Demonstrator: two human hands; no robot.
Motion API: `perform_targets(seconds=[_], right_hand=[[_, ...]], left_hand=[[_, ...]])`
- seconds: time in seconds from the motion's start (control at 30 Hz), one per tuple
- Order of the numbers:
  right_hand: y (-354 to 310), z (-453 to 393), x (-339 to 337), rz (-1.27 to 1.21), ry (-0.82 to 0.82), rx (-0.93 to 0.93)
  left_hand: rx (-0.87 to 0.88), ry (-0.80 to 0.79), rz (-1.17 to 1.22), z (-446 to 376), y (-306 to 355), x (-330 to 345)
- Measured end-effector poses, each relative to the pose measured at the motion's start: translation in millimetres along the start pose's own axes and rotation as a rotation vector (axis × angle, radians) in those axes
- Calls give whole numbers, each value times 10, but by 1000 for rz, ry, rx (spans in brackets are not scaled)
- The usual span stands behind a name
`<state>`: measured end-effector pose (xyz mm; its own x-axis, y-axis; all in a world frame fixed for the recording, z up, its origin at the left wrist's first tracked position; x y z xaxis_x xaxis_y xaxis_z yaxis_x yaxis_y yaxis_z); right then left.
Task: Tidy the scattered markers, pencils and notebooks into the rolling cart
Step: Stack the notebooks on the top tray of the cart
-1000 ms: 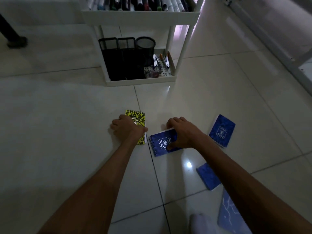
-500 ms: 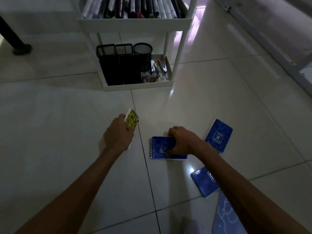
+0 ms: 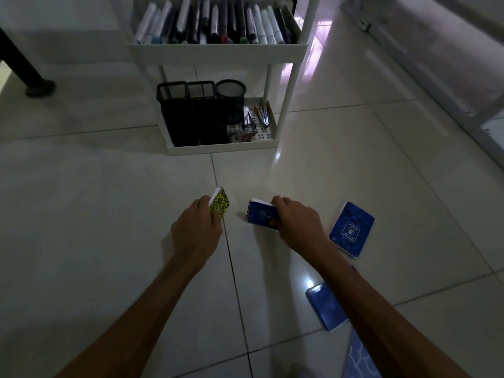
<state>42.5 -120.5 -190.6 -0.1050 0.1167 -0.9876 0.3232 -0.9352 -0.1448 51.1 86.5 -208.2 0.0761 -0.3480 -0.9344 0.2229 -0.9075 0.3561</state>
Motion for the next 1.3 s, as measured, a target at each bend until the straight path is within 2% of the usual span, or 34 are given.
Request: perform_targets(seconds=[0.13, 0.27, 0.37, 0.43, 0.53, 0.63, 0.77, 1.0, 1.3], right_hand=[[-131, 79, 165, 65, 37, 19], [-206, 143, 195, -7, 26, 58], [-134, 55, 3, -254, 91, 221], [-75, -18, -256, -566, 155, 399], [-74, -78, -865, -1038, 217, 619], [-164, -96, -1688, -1229, 256, 688], [-400, -81, -2899, -1278, 247, 672], [-767, -108, -4888, -1332, 212, 627], [-954, -355, -6813, -1344, 181, 565]], left_hand=[[39, -21, -29, 2, -2, 62], [-6, -72, 17, -32, -2, 33], [-95, -115, 84, -145, 41, -138], [-144, -114, 145, -212, 151, -394], [-236, -149, 316, -239, 419, -972], [-338, -169, 450, -230, 788, -1711], [-374, -169, 624, -183, 1237, -2773], [-413, -98, 691, -160, 1928, -4606], [-421, 44, 763, -461, 2607, -6395]])
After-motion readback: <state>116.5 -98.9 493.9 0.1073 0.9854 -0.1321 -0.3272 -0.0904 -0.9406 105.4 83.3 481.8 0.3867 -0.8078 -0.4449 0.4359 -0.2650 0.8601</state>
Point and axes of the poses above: each hand's wrist, its own z-axis away from the middle knuckle, its own x-axis out of the palm, y = z × x, the point moved 1 cm from there along -z, towards the middle knuckle, and after that the axes turned 11 degrees about -x, right-handed, at the moved point
